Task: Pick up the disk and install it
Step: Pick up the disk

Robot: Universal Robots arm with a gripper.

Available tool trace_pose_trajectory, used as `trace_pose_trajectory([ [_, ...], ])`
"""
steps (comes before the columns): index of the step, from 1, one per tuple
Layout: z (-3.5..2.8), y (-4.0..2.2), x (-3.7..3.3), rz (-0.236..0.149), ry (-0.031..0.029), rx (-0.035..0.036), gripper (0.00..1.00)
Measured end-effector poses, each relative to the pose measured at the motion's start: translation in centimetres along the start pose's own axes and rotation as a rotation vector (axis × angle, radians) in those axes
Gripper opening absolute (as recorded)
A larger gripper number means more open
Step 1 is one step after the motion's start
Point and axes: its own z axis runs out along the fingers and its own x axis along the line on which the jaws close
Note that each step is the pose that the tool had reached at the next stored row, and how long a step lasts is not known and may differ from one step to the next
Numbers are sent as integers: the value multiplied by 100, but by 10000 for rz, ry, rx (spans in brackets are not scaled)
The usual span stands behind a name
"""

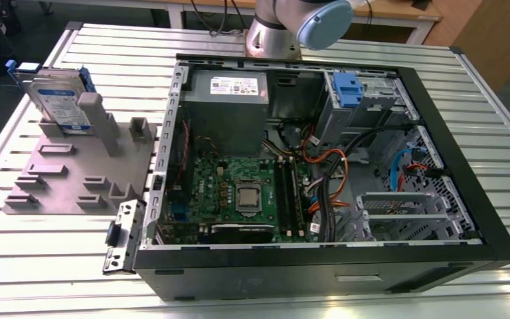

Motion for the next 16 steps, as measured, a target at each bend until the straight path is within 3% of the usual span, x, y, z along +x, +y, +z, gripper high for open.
trace_pose_trajectory([
  [16,0,0,0,-111,5,-1,11],
])
